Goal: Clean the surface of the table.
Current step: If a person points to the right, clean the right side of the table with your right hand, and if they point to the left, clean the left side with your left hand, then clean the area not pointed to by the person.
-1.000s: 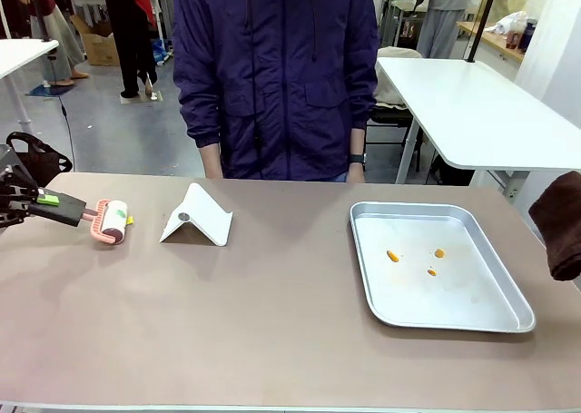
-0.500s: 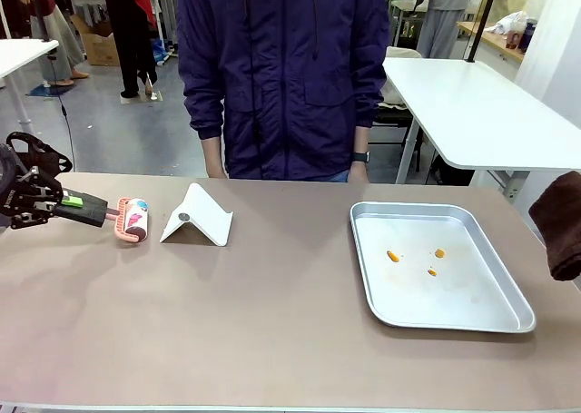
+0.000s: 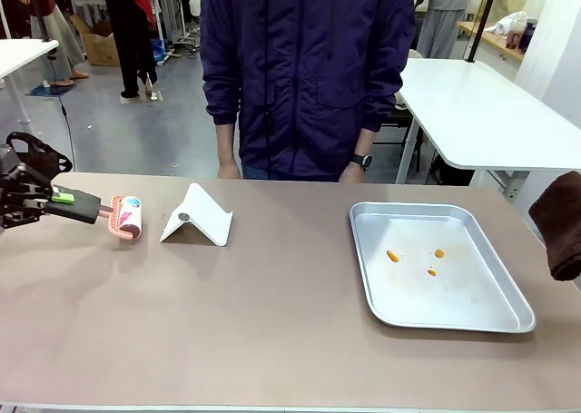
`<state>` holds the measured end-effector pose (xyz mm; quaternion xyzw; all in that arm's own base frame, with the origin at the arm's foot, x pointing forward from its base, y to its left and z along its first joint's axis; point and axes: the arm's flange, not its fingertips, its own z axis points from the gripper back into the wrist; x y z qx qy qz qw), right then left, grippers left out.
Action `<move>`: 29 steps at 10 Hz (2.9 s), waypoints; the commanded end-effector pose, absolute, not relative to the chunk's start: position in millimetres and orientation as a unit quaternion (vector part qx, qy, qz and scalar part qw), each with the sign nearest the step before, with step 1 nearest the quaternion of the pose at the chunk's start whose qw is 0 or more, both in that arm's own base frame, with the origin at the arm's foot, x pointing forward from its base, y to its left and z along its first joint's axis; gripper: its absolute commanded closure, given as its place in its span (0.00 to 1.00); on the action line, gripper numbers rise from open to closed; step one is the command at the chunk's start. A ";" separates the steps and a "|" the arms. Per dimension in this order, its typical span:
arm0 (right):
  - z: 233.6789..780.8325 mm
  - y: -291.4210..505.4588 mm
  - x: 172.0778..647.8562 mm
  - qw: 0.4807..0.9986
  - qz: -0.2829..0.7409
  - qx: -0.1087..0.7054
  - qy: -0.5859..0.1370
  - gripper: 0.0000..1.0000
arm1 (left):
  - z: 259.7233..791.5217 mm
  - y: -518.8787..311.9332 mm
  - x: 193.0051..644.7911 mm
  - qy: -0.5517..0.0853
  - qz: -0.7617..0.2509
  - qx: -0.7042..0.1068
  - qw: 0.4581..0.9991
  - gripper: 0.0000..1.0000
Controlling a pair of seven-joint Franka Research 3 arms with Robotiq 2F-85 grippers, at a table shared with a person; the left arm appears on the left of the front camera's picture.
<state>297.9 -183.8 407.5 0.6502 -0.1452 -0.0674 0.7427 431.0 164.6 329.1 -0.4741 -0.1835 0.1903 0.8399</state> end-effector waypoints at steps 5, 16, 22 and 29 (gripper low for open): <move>414.6 -183.2 296.3 0.743 -0.070 0.650 -0.142 1.00 | 410.2 237.7 298.7 -0.214 0.154 -0.614 0.744 0.78; 414.6 -183.2 296.3 0.743 -0.070 0.650 -0.142 1.00 | 410.9 271.1 211.3 -0.224 0.162 -0.628 0.727 0.78; 414.6 -183.2 296.3 0.743 -0.070 0.650 -0.142 1.00 | 410.9 271.1 211.3 -0.224 0.162 -0.628 0.727 0.78; 419.1 -120.6 350.1 0.860 -0.013 0.492 -0.135 0.90 | 410.9 271.1 211.3 -0.224 0.162 -0.628 0.727 0.78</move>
